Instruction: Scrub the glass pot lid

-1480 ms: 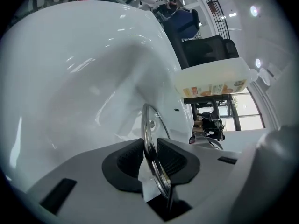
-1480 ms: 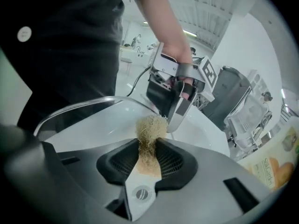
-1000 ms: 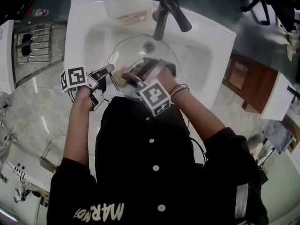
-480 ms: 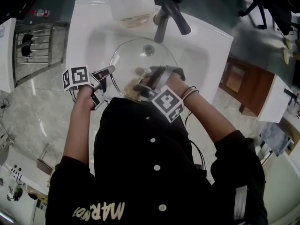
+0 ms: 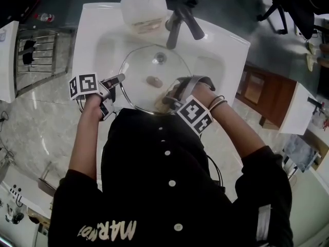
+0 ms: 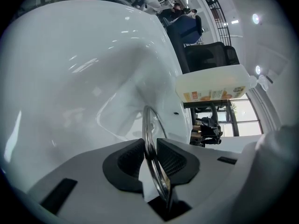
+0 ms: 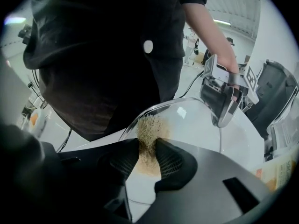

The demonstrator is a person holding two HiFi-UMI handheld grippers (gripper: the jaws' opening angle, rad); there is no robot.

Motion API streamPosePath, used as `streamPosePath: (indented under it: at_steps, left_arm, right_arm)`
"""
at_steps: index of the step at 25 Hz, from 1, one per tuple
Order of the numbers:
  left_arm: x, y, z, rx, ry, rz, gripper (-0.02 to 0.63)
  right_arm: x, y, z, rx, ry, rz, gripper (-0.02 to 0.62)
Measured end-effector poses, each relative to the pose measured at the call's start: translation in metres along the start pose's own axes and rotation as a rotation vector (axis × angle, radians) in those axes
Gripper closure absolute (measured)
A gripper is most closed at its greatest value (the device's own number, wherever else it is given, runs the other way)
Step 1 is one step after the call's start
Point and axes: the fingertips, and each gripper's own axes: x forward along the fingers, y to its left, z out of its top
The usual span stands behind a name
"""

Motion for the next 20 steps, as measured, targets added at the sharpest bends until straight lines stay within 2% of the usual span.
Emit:
streamPosePath:
  at_steps: [4, 8, 11, 15, 20]
  left_arm:
    - [0.0, 0.0, 0.0, 0.003, -0.001, -0.004, 0.503]
    - [-0.001, -0.004, 0.001, 0.009, -0.01, -0.013, 0.502]
    - [-0.002, -0.006, 0.002, 0.015, -0.014, -0.016, 0.502]
    - [-0.001, -0.007, 0.002, 0.035, -0.009, -0.006, 0.5]
    - [-0.002, -0.005, 0.001, 0.077, -0.008, 0.03, 0.49]
  right_arm:
    - [-0.003, 0.018, -0.014, 0.016, 0.056, 0.071, 0.469]
    - [-0.007, 0.034, -0.032, 0.049, 0.156, 0.164, 0.469]
    - [-0.006, 0.04, -0.042, 0.079, 0.22, 0.2, 0.469]
    - [-0.005, 0.04, -0.044, 0.117, 0.243, 0.188, 0.469]
    - [-0.006, 0.039, -0.044, 0.178, 0.239, 0.125, 0.468]
